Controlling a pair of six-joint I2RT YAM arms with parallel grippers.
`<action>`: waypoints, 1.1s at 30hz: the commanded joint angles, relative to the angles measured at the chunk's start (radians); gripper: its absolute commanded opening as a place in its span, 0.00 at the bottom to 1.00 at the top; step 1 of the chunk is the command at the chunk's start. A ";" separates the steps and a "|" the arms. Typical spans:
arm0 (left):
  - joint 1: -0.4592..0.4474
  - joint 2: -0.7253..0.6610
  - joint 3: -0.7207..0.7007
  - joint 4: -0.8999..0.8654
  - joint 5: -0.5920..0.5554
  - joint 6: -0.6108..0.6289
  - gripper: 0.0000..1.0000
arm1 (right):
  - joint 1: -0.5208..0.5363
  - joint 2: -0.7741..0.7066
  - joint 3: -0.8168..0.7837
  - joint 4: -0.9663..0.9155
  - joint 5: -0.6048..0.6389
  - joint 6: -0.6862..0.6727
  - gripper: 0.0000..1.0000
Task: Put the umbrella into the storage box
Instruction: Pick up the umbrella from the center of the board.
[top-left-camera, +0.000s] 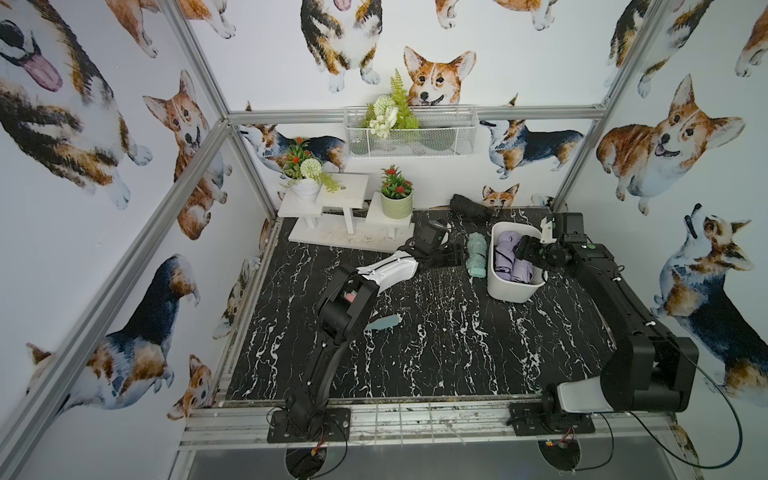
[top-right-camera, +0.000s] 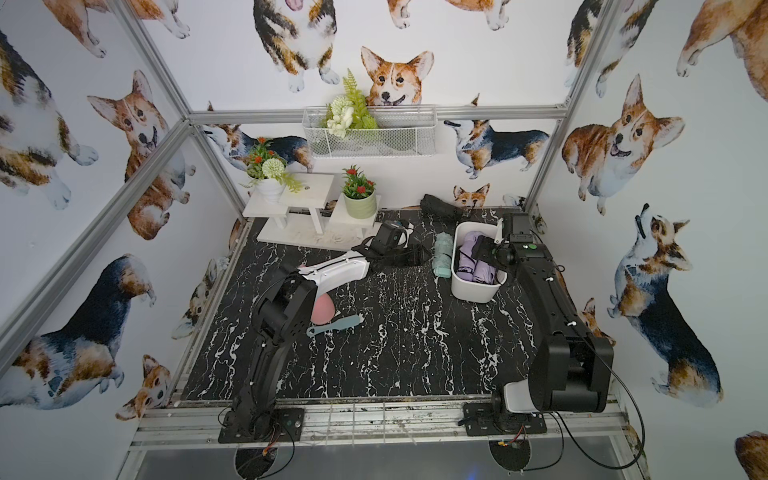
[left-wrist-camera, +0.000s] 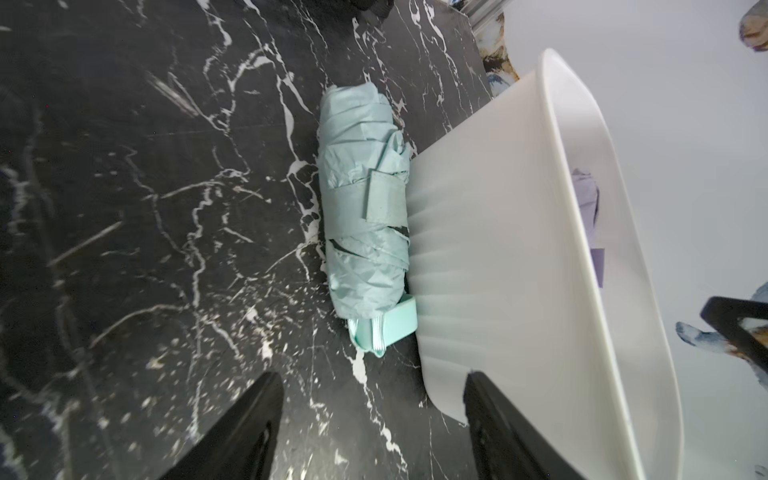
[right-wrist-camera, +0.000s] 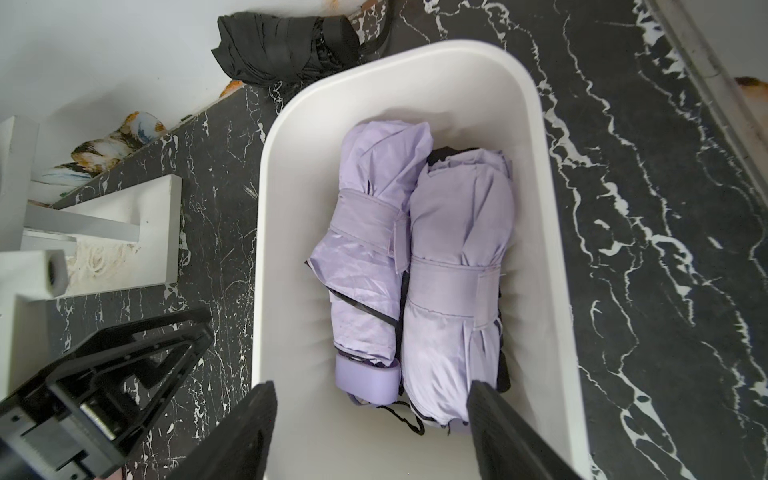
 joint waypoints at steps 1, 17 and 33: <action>-0.006 0.069 0.072 0.001 0.039 -0.028 0.72 | 0.000 0.002 -0.024 0.065 -0.021 0.024 0.78; -0.007 0.338 0.396 -0.082 0.085 -0.046 0.68 | 0.000 -0.009 -0.043 0.077 -0.079 0.044 0.73; -0.007 0.421 0.461 -0.024 0.125 -0.085 0.26 | 0.001 -0.003 -0.046 0.079 -0.097 0.038 0.71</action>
